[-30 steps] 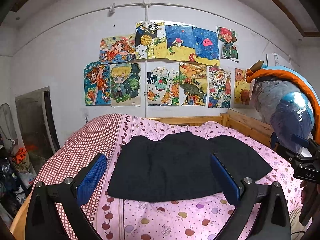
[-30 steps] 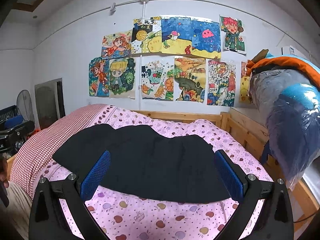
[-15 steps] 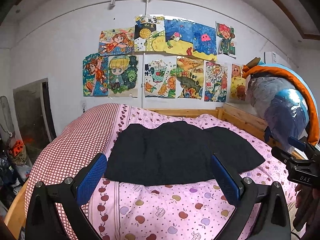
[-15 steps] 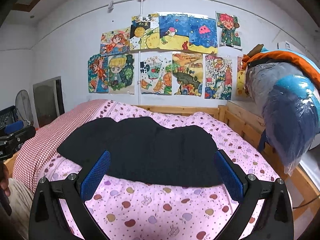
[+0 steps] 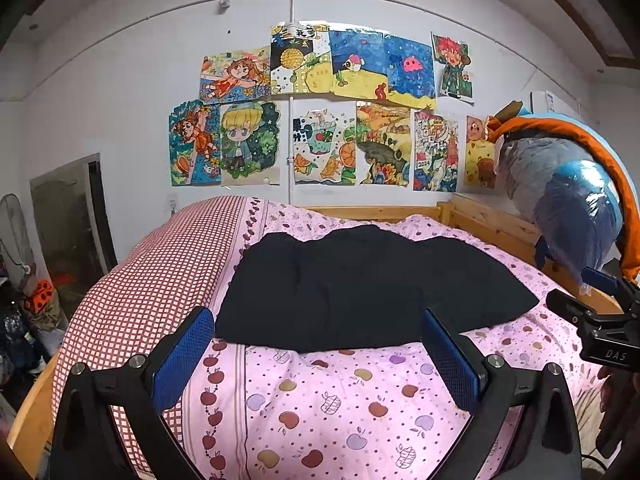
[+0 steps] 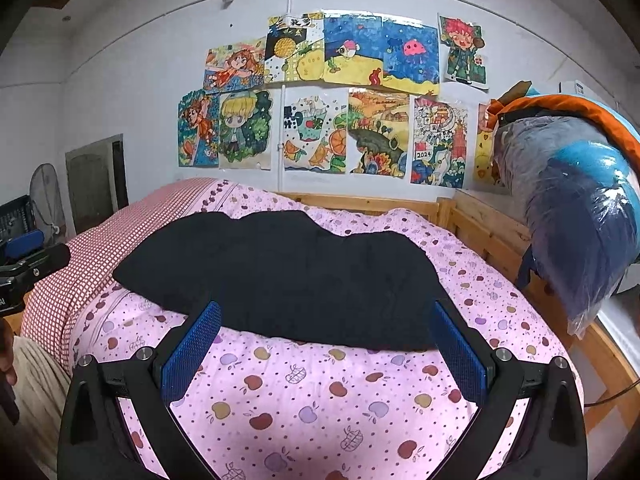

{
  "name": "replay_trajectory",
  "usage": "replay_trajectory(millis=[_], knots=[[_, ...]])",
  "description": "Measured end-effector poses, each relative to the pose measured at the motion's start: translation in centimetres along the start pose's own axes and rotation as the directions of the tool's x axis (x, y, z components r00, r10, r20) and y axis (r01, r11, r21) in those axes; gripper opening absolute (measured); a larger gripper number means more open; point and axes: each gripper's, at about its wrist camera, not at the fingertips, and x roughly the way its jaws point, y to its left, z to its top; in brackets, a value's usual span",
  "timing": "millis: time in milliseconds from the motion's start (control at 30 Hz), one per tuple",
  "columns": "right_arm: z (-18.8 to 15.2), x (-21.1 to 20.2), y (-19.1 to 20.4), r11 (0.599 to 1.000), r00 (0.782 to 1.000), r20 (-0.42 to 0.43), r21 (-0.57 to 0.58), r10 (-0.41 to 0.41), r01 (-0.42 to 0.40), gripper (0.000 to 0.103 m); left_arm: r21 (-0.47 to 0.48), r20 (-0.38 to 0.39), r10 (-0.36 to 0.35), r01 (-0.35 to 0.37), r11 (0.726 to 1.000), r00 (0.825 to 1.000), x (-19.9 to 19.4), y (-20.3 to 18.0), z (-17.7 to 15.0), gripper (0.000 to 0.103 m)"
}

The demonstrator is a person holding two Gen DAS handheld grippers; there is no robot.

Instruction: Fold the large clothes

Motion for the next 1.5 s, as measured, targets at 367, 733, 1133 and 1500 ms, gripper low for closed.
replay_trajectory(millis=[367,733,1133,1500], knots=[[-1.7,0.1,1.1,1.0,1.0,-0.008,0.014,0.0,0.0,0.101,-0.039,0.0,0.038,-0.038,0.999,0.999,0.0,0.4,-2.3,0.103],[-3.6,0.7,1.6,0.999,0.999,-0.039,0.031,0.019,-0.018,0.101,-0.057,-0.034,0.046,-0.048,0.997,0.998,1.2,0.6,-4.0,0.103],[-4.8,0.9,1.9,0.999,0.999,-0.032,0.039,0.015,-0.014,0.101,-0.035,-0.021,0.063,-0.063,0.997,0.998,1.5,0.1,-4.7,0.103],[-4.9,1.4,1.8,0.999,0.999,-0.045,0.047,0.01,-0.008,0.101,-0.014,-0.036,0.076,-0.076,0.997,0.996,1.8,-0.6,-4.9,0.103]])
